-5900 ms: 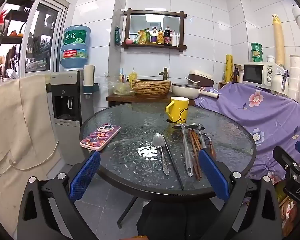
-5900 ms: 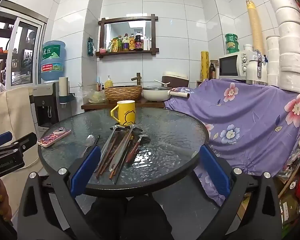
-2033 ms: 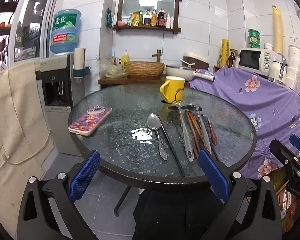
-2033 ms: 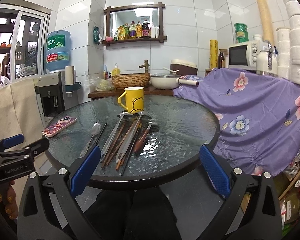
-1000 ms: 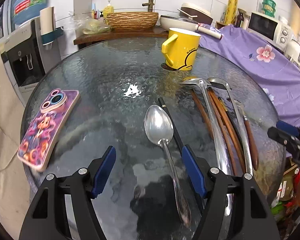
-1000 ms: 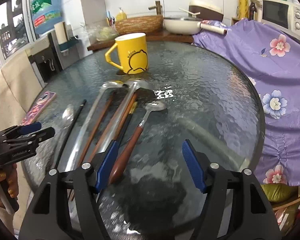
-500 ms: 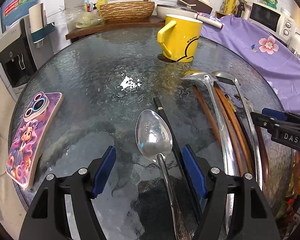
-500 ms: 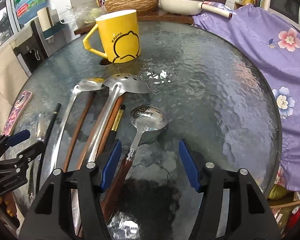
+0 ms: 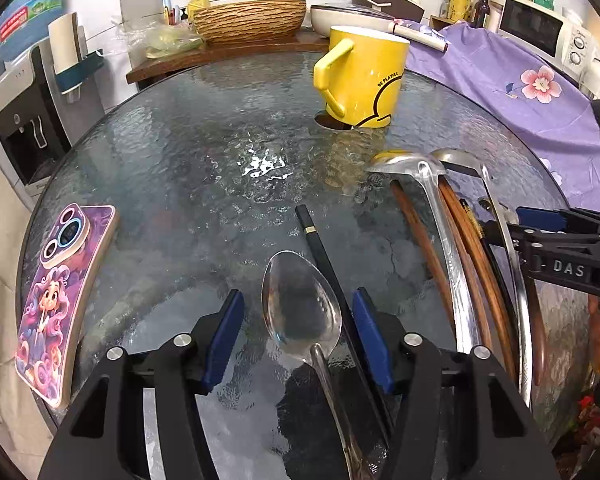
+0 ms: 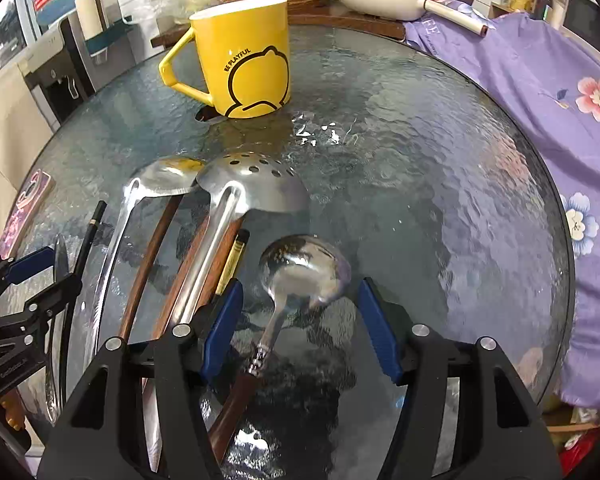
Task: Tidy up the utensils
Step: 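Lower left tool to the metal spoon while right tool lowers to the small wooden-handled ladle, then close left tool on the metal spoon while right tool closes on the small ladle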
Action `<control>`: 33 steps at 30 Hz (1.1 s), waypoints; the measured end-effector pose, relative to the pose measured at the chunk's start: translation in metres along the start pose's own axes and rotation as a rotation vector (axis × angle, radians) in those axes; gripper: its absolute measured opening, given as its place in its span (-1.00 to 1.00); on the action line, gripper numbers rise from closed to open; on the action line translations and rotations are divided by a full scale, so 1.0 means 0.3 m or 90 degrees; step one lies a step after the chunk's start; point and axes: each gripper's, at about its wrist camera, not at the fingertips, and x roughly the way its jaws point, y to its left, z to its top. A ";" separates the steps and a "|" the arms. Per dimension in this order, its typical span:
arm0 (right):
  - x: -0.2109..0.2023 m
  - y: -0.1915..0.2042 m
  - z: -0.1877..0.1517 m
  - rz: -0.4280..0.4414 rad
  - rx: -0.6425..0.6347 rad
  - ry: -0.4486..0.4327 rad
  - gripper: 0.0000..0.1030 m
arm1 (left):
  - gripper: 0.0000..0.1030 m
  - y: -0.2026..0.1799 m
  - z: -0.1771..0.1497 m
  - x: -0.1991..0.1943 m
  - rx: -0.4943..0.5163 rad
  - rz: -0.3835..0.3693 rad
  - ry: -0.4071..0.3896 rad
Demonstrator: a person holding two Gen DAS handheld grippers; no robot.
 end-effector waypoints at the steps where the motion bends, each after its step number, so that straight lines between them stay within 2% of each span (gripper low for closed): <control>1: 0.005 0.004 0.009 -0.002 -0.003 0.004 0.17 | 0.01 0.004 0.003 0.000 -0.005 -0.004 0.002; 9: 0.013 0.010 0.023 0.000 -0.012 0.017 0.11 | -0.05 0.047 0.013 -0.002 -0.031 -0.039 0.011; 17: 0.013 -0.008 0.039 0.005 -0.014 0.024 -0.07 | -0.27 0.050 0.016 0.001 -0.035 -0.061 0.017; 33: 0.010 -0.008 0.031 0.013 -0.019 0.020 -0.08 | -0.29 0.061 0.022 -0.011 -0.041 -0.065 0.006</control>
